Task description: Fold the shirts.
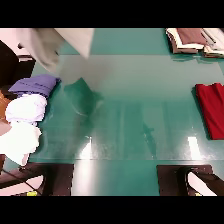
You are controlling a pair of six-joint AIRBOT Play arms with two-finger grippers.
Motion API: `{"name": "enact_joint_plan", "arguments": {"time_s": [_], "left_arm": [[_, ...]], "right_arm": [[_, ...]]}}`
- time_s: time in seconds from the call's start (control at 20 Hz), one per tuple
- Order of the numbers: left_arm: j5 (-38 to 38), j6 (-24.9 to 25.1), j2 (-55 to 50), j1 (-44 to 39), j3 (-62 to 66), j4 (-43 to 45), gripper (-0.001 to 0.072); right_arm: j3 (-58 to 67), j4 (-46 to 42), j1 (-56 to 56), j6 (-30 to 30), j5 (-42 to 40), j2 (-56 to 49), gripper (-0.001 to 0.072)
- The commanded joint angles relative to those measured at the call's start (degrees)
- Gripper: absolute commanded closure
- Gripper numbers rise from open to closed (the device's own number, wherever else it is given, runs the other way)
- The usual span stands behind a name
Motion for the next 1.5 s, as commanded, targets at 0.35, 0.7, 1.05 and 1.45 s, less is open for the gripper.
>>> {"name": "enact_joint_plan", "arguments": {"time_s": [0.35, 0.7, 1.05, 1.45], "left_arm": [[-0.33, 3.28, -7.76, -29.24, -18.97, -19.8, 0.0157], [-10.62, -4.42, -3.61, -6.14, -19.28, -11.3, 0.0158], [-1.97, 1.22, -3.32, 17.66, -46.03, -36.24, 0.0158], [5.77, 6.54, -12.63, 17.4, -56.72, -46.29, 0.0158]], "right_arm": [[7.85, -0.44, 0.02, -0.04, 6.16, 0.11, 0.0691], [7.82, -0.42, 0.02, -0.04, 7.58, 0.13, 0.0691], [7.82, -0.42, 0.02, -0.02, 7.43, -0.04, 0.0692], [7.74, 0.15, 0.07, 0.04, 8.7, -1.92, 0.0692]]}}
